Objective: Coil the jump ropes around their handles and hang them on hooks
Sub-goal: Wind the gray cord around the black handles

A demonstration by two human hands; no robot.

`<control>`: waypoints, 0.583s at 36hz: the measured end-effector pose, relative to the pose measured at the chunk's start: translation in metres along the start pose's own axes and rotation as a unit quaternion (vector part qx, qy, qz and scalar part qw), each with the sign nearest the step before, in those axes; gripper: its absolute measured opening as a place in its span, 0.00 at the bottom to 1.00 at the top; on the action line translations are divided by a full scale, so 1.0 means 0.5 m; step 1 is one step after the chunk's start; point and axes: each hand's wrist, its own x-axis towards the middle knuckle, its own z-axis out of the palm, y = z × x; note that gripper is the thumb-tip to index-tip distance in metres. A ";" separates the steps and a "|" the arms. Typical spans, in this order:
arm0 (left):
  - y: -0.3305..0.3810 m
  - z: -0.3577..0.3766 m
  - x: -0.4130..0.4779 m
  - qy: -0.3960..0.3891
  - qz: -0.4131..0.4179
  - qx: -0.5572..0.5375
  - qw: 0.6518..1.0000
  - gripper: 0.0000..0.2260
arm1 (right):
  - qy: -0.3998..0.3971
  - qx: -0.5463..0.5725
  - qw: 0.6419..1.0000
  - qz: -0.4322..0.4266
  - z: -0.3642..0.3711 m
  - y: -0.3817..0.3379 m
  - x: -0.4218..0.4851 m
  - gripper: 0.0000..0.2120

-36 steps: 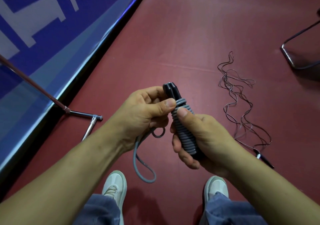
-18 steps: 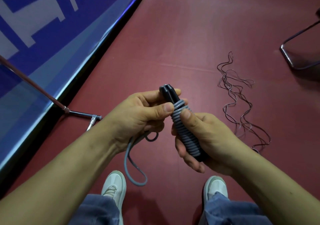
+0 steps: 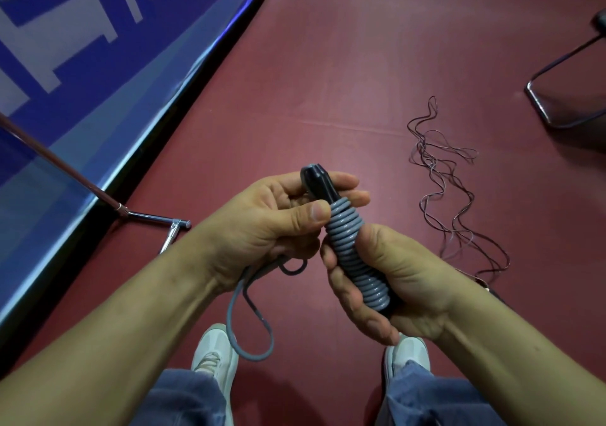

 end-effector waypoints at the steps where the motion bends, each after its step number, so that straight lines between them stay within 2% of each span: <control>1: 0.001 -0.001 0.001 0.001 0.001 0.011 1.000 0.20 | 0.007 -0.004 1.000 0.001 0.000 -0.002 0.000 0.22; 8: 0.001 -0.002 0.004 0.006 -0.006 0.045 0.999 0.20 | 0.084 -0.048 0.994 0.045 0.008 -0.016 0.001 0.24; 14: 0.001 0.004 0.004 -0.004 -0.012 0.087 0.996 0.19 | 0.137 -0.060 0.985 0.091 0.012 -0.013 0.015 0.35; 21: 0.007 -0.013 0.000 0.005 -0.028 0.083 0.996 0.17 | 0.168 -0.072 0.977 0.112 0.023 -0.023 0.021 0.29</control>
